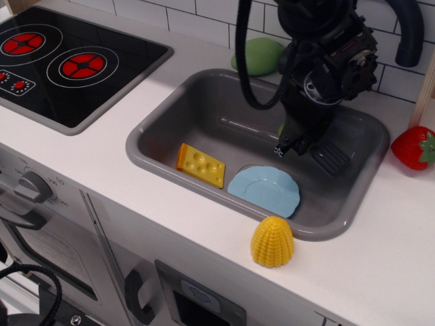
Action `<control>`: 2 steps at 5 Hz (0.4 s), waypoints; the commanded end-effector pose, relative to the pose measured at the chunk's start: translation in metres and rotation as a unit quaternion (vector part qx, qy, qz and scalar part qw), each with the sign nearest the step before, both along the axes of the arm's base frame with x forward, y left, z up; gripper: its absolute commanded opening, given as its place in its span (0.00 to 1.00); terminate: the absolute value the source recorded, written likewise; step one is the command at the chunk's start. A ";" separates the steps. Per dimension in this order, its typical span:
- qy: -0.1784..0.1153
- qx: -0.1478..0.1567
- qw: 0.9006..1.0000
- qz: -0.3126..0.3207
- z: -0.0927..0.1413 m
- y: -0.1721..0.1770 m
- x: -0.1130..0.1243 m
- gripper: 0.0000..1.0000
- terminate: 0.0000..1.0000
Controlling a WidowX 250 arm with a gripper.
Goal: Take spatula off plate sink
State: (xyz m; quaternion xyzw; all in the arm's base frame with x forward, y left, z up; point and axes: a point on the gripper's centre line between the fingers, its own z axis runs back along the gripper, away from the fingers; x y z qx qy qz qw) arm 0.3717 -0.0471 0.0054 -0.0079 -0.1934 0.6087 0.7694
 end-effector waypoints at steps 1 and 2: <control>-0.001 -0.012 1.000 -0.019 0.014 0.001 -0.002 1.00 0.00; 0.000 -0.012 0.999 -0.031 0.017 0.002 -0.006 1.00 0.00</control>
